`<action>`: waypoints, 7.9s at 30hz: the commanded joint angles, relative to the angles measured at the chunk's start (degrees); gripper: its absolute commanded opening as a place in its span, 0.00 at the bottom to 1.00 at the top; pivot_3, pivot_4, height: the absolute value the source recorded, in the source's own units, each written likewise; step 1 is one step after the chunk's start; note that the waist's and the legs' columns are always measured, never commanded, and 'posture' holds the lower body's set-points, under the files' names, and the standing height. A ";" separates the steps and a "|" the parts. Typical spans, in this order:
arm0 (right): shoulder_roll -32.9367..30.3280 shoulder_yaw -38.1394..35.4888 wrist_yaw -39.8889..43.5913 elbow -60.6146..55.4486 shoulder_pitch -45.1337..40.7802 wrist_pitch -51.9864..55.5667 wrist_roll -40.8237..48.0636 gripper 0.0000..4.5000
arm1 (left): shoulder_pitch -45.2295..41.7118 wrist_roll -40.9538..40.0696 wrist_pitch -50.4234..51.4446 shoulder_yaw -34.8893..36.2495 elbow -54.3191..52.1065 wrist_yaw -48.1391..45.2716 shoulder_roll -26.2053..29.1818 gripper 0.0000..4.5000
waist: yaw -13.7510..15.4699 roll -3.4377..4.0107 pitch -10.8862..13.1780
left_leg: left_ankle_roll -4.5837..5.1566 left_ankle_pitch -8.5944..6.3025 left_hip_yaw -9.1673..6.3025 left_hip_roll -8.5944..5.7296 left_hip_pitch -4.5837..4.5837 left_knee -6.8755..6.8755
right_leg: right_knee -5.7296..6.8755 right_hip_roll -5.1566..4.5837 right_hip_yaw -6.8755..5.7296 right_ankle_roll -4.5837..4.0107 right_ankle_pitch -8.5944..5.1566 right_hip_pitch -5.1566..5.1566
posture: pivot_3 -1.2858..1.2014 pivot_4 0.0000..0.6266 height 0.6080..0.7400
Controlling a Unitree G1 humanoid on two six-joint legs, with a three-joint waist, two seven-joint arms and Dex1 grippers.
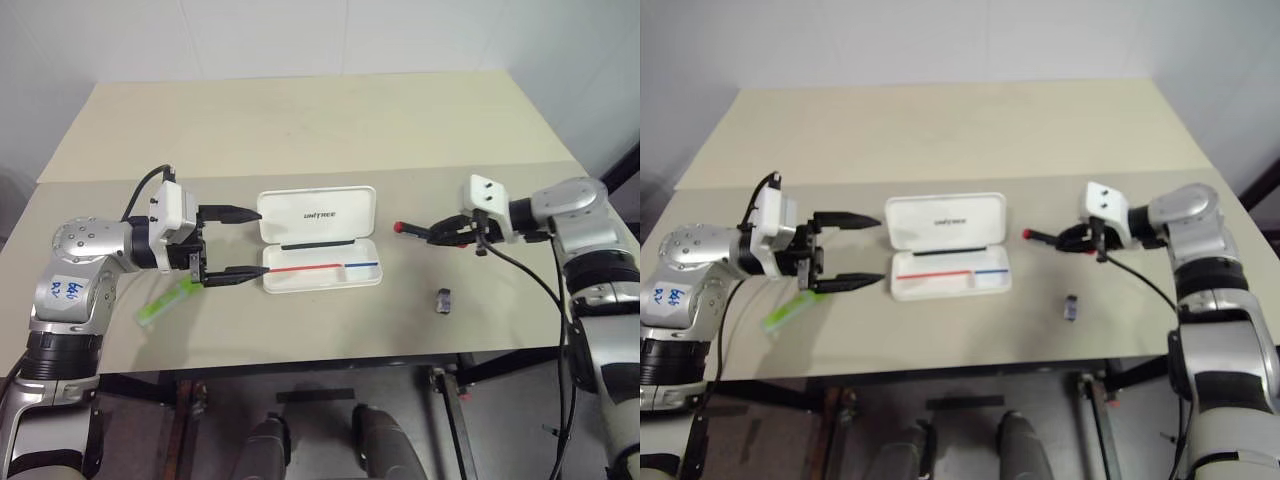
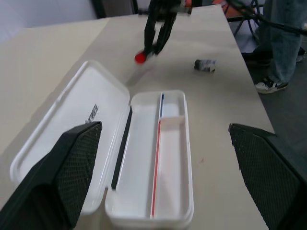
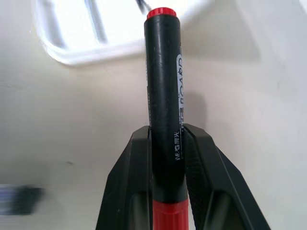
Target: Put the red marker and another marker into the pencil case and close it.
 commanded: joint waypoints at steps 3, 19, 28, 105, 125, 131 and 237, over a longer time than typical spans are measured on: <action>0.24 0.82 -1.79 -29.49 5.74 21.47 6.09 0.12 | -0.01 1.55 -3.70 0.25 3.44 -0.79 -0.06 1.00 | -0.01 0.00 0.00 | 0.03 -0.02 0.02 0.00 -0.01 0.03 | 0.01 -0.02 0.05 0.00 0.00 -0.03 | 0.52 0.24 1.00; 19.45 16.14 -15.76 -18.07 -1.84 15.70 -4.01 0.12 | 1.59 2.57 -5.15 -0.91 4.47 -0.21 -1.54 1.00 | 0.82 -0.03 -0.02 | -0.01 0.01 0.03 0.05 -0.03 0.02 | 0.14 0.04 0.03 -0.08 0.01 -0.16 | 0.52 0.24 1.00; 24.65 17.21 -19.42 -7.63 -6.56 8.20 -7.45 0.29 | 4.11 1.98 -4.09 -0.40 1.16 1.86 -2.08 1.00 | 0.86 -0.09 -0.05 | 0.00 0.00 0.04 0.06 -0.03 -0.02 | 0.15 0.04 0.03 -0.09 0.01 -0.17 | 0.52 0.24 1.00; -1.49 -13.60 -17.73 -62.04 33.70 21.96 30.38 0.99 | 13.10 3.66 -13.93 8.12 9.97 9.74 -3.37 0.25 | 1.82 -0.18 -0.08 | 0.12 -0.13 -0.08 0.30 0.00 -0.07 | -0.22 -0.20 -0.16 -0.21 -0.05 0.06 | 0.52 0.24 1.00; -1.04 -16.68 -28.04 -70.05 42.28 22.64 30.62 0.99 | -6.22 8.59 -12.01 -9.65 14.26 -0.54 -12.09 0.25 | 2.73 -0.21 -0.07 | 0.10 -0.14 -0.01 0.07 -0.04 0.02 | -0.23 0.00 -0.14 -0.17 -0.03 0.08 | 0.52 0.24 1.00; -0.65 -20.60 -33.37 -74.48 47.43 24.41 31.49 0.99 | -8.34 12.97 -16.86 -13.47 19.59 -0.52 -15.77 0.25 | 2.83 -0.23 -0.05 | 0.11 -0.14 0.00 0.08 -0.02 0.04 | -0.21 0.02 -0.12 -0.16 -0.03 0.09 | 0.52 0.24 1.00; 10.30 2.95 -16.17 -22.18 17.40 -0.05 12.14 0.08 | -4.89 7.94 -12.72 -5.92 10.55 0.50 -14.50 1.00 | 2.03 -0.32 -0.01 | 0.02 -0.10 0.02 0.38 -0.01 0.11 | -0.14 0.53 0.19 -0.16 0.10 0.05 | 0.52 0.24 1.00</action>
